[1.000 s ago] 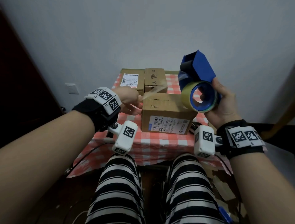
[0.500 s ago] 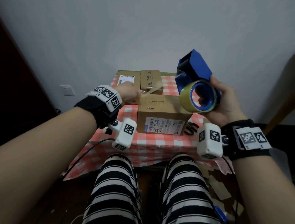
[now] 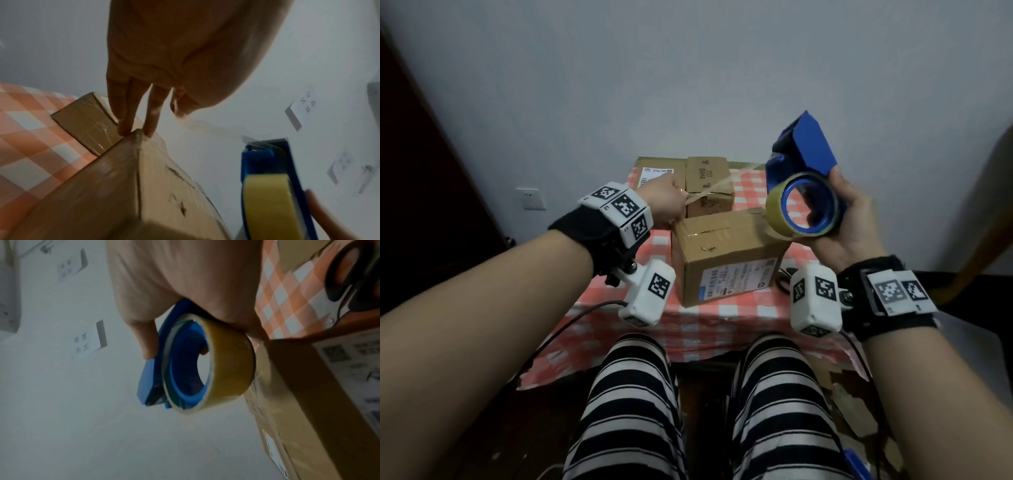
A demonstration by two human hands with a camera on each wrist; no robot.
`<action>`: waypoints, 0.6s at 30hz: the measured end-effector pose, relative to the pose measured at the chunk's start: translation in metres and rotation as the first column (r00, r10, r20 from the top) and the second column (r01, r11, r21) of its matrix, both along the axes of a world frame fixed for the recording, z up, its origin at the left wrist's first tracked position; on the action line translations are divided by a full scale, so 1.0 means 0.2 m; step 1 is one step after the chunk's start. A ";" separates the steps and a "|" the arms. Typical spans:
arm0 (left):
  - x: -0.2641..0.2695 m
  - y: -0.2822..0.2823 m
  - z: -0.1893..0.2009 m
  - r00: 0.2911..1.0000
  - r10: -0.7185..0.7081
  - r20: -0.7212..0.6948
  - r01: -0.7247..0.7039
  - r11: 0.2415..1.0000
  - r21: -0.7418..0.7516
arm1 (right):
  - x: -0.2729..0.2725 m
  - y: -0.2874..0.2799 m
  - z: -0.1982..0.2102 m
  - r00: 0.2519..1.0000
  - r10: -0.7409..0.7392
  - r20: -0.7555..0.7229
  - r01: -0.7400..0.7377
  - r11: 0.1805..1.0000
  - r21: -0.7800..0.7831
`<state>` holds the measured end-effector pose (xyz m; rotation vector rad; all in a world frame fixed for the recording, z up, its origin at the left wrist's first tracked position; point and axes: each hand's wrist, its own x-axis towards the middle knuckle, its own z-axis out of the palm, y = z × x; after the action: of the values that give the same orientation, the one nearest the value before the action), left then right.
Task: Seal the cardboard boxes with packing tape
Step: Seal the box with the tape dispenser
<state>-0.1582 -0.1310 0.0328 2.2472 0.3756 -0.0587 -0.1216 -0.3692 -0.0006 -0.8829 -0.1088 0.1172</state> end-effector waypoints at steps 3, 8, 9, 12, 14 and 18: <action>-0.01 0.01 0.00 1.000 0.015 -0.023 -0.015 1.000 0.020 | 0.01 0.02 0.01 0.999 -0.040 0.001 0.040 0.998 -0.054; -0.03 0.01 0.00 1.000 0.012 -0.023 -0.011 0.998 0.058 | -0.05 0.01 0.01 0.999 -0.025 -0.045 0.023 0.999 -0.047; -0.03 0.00 0.00 1.000 0.011 -0.030 -0.009 0.998 0.069 | -0.05 0.00 0.00 0.997 -0.012 -0.071 0.011 1.000 -0.024; -0.03 0.00 0.01 0.998 0.002 -0.060 0.004 0.995 0.101 | -0.05 0.03 -0.02 0.994 0.002 -0.113 0.003 0.999 0.042; -0.03 0.00 0.02 0.996 -0.012 -0.090 0.020 0.996 0.091 | -0.05 0.06 -0.03 0.993 0.015 -0.116 -0.006 0.997 0.072; -0.06 0.01 0.03 0.976 -0.069 -0.205 0.060 0.997 -0.048 | 0.00 0.13 -0.04 0.996 -0.007 -0.087 0.017 0.993 0.119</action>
<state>-0.1708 -0.1297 0.0382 2.2180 0.4084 -0.3335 -0.1217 -0.3430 -0.0090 -0.7574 -0.0294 0.1361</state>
